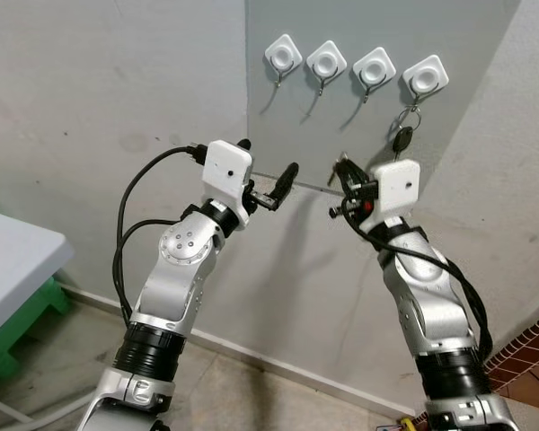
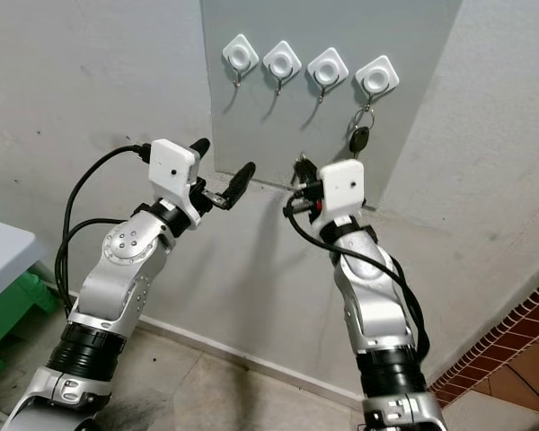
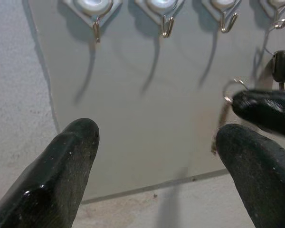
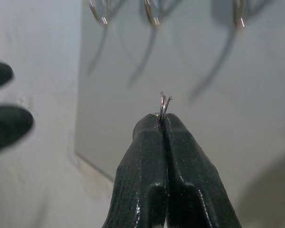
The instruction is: Hang keys on a hook
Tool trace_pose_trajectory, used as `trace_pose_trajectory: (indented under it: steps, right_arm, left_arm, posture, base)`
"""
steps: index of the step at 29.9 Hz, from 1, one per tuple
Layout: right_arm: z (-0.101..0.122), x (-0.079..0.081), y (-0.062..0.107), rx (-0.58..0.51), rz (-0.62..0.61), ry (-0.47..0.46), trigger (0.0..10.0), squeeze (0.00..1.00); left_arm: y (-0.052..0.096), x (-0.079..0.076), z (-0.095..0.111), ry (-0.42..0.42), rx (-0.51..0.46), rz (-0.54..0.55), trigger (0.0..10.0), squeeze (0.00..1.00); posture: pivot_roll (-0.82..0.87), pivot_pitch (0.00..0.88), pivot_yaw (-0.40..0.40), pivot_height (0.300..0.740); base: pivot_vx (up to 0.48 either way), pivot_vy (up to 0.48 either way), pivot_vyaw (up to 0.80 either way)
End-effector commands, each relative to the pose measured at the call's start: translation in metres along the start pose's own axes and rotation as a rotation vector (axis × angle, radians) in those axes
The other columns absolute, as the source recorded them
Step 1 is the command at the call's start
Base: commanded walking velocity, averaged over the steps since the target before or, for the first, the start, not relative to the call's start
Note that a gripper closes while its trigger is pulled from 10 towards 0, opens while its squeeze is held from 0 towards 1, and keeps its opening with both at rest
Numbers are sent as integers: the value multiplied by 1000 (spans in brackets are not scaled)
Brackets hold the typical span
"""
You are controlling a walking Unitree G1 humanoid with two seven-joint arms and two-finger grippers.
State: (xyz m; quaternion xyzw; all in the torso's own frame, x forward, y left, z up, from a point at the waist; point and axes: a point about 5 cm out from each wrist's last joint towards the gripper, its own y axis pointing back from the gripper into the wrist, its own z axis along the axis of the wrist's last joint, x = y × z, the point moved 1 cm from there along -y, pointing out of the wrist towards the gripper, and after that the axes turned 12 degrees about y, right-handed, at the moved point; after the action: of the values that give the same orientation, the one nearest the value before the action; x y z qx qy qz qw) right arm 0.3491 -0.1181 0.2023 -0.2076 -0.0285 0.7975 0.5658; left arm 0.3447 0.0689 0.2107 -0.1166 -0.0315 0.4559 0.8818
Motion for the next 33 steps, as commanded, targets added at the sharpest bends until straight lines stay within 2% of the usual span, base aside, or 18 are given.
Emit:
trace_pose_trajectory:
  steps: [1,9,16,33]
  right_arm:
    - [6,-4,-4,-30,0,-5,10000,0]
    - [24,-16,-6,-119,-12,-36,10000,0]
    - [31,-28,-9,-152,-43,-40,10000,0]
    - [43,-42,-13,-209,-43,-35,10000,0]
  left_arm:
    - [-5,-3,7,-21,-14,-31,10000,0]
    - [-8,-7,18,-12,-44,-67,10000,0]
    - [-11,-14,25,-8,-66,-108,10000,0]
    - [-10,-25,23,-4,-65,-150,10000,0]
  posture:
    - [-2,0,-14,740]
    - [-1,0,-15,740]
    - [-7,0,-13,740]
    - [-4,0,-15,740]
  base:
    - [0,0,0]
    - [0,0,0]
    - [0,0,0]
    - [0,0,0]
